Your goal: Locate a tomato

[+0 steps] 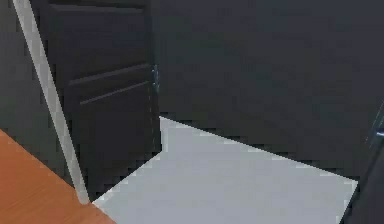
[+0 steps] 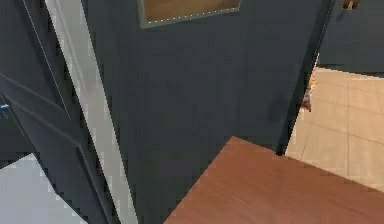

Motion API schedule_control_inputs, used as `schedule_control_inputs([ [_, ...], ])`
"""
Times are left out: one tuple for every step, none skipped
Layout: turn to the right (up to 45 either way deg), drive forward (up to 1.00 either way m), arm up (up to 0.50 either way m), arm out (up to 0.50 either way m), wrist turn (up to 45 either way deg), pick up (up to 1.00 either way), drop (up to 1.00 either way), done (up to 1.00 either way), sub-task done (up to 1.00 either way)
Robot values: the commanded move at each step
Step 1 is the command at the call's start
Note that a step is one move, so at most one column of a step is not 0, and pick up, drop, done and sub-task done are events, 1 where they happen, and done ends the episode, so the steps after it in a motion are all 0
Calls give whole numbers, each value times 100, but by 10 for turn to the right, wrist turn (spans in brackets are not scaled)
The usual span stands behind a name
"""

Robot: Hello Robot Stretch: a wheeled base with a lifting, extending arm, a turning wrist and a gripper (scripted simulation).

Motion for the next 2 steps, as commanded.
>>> schedule_control_inputs([
  [-90, 0, 0, 0, 0, 0, 0, 0, 0],
  [0, 35, 0, 0, 0, 0, 0, 0, 0],
])
